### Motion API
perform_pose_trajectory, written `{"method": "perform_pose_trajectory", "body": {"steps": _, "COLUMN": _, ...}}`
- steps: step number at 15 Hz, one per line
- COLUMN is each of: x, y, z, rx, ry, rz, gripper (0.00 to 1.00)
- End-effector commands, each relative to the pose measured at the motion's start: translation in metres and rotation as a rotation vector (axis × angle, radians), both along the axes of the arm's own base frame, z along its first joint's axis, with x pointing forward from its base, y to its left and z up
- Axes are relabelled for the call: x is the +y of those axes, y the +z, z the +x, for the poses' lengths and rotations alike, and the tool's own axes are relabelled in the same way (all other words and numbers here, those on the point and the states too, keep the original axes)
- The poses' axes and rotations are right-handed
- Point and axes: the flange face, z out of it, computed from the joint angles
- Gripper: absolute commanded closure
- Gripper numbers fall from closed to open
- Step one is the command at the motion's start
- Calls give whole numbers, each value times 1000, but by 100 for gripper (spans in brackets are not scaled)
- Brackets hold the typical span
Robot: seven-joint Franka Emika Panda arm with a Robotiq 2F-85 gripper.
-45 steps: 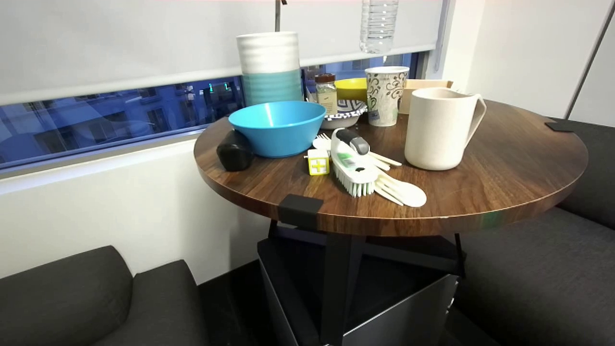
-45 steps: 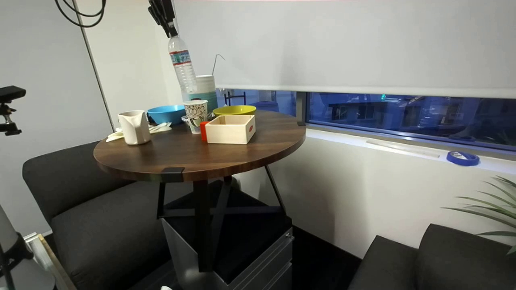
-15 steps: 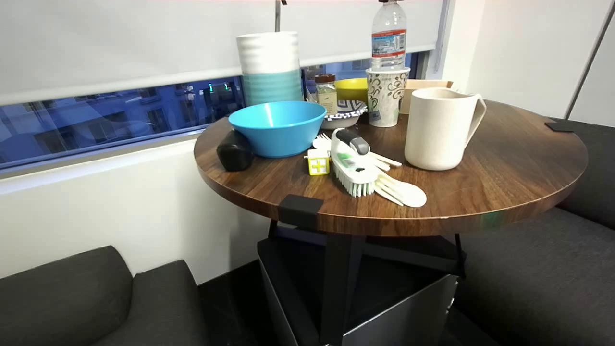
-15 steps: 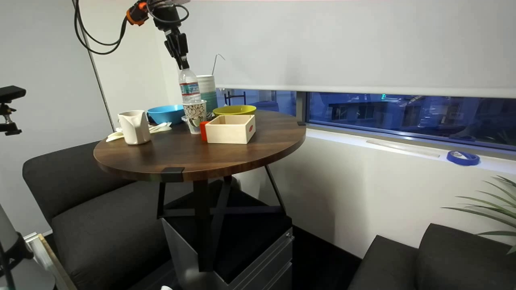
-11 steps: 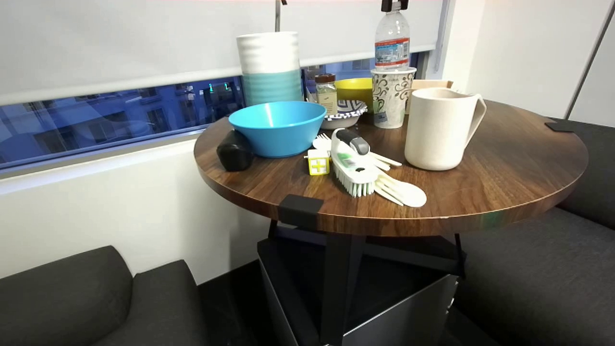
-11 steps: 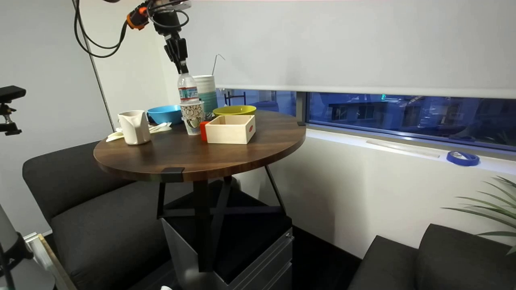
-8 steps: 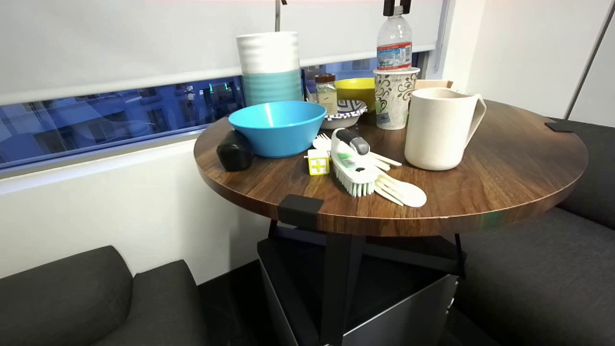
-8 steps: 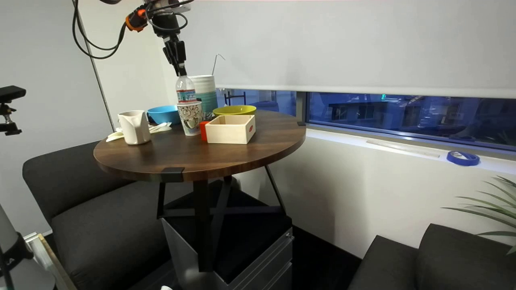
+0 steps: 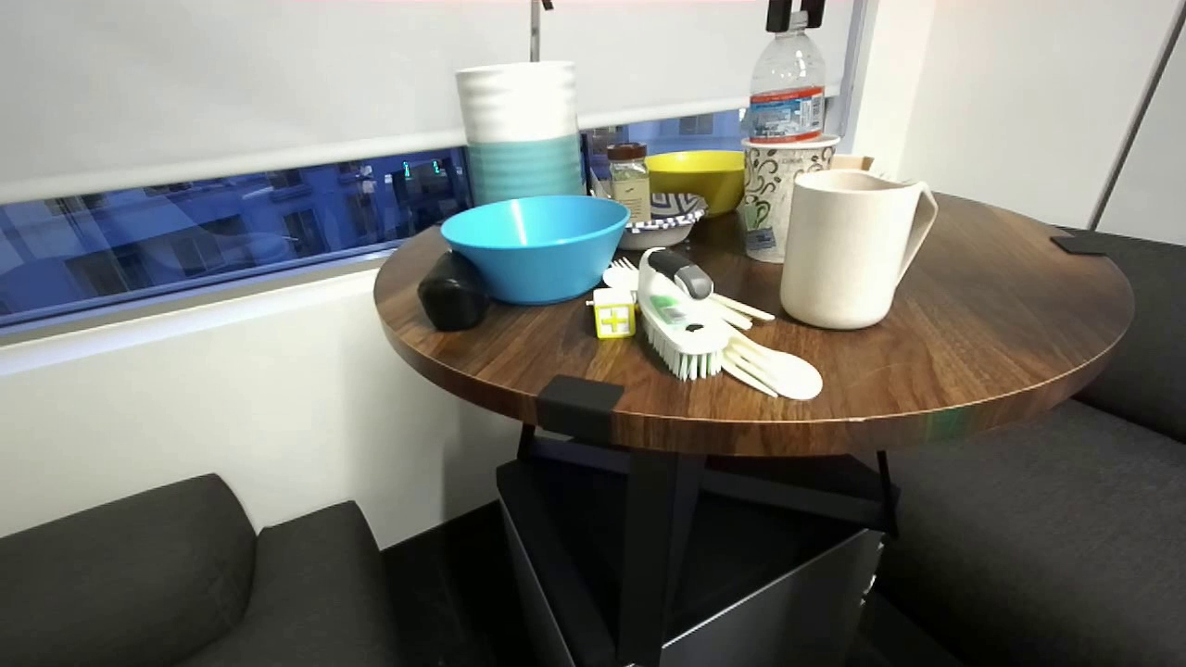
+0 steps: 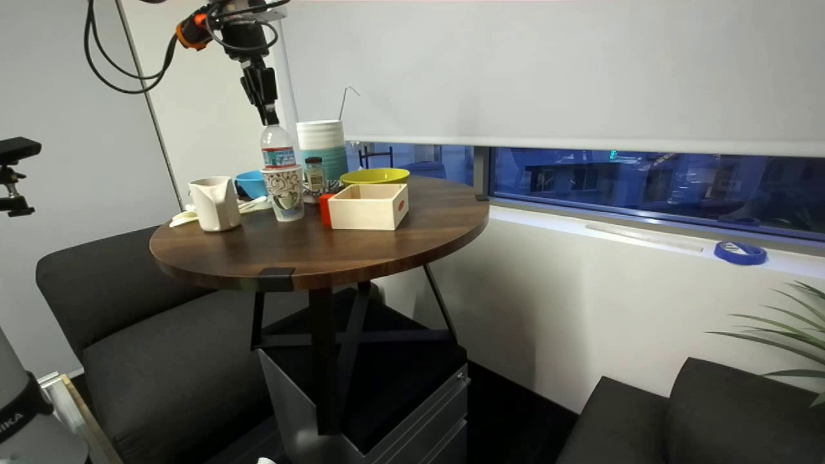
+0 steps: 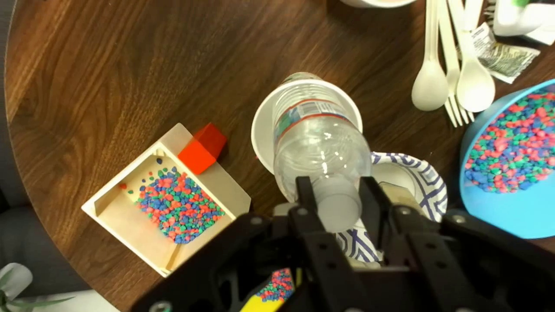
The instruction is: Pick up the water bottle from the table and put it in the paper cup, pick up the paper cup and put it in the white mug
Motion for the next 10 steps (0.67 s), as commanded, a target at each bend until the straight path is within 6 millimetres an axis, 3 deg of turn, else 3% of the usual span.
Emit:
{"method": "perform_pose_trajectory", "body": {"steps": 1, "x": 8, "y": 5, "z": -36, "rx": -22, "ry": -3, "rz": 26, "gripper": 92}}
{"method": "perform_pose_trajectory", "body": {"steps": 5, "x": 13, "y": 0, "z": -58, "rx": -30, "ry": -11, "rz": 35, "gripper": 92}}
{"method": "perform_pose_trajectory", "body": {"steps": 6, "x": 13, "y": -2, "z": -61, "rx": -36, "ry": -18, "rz": 39, "gripper": 44}}
{"method": "perform_pose_trajectory", "body": {"steps": 7, "x": 12, "y": -3, "z": -64, "rx": -42, "ry": -26, "rz": 46, "gripper": 43}}
{"method": "perform_pose_trajectory", "body": {"steps": 10, "x": 9, "y": -4, "z": -68, "rx": -74, "ry": -59, "rz": 56, "gripper": 22}}
